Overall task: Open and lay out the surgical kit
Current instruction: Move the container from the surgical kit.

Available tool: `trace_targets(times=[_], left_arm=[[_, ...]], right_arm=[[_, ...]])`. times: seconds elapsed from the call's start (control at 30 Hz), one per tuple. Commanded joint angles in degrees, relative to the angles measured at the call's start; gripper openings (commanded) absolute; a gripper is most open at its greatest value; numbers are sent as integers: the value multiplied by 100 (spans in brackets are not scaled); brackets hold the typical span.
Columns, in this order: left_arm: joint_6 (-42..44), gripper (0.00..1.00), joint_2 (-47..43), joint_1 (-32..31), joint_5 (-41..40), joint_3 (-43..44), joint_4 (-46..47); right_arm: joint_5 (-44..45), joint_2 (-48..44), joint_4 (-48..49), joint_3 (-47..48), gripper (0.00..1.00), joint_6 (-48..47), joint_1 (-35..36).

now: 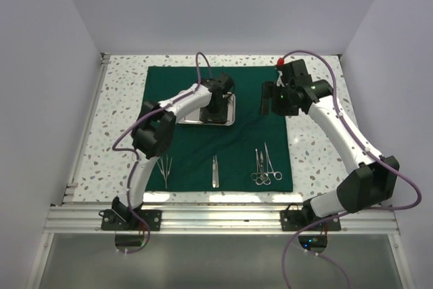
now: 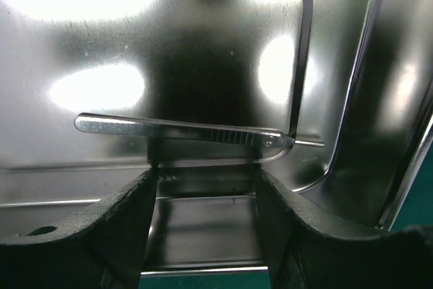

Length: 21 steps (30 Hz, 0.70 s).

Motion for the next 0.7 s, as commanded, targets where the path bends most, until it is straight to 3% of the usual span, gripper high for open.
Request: trace_targets(times=[0.0, 0.2, 0.37, 0.67], left_arm=[[-349, 64, 291, 28, -251, 449, -109], [-243, 64, 959, 89, -532, 1452, -364], [-173, 62, 1293, 318, -497, 1646, -258], [-190, 61, 1110, 661, -664, 1673, 250]], right_arm=[[79, 49, 25, 270, 75, -94, -17], [9, 155, -20, 358, 75, -111, -17], [9, 260, -46, 420, 75, -129, -9], [-53, 436, -37, 472, 75, -103, -17]])
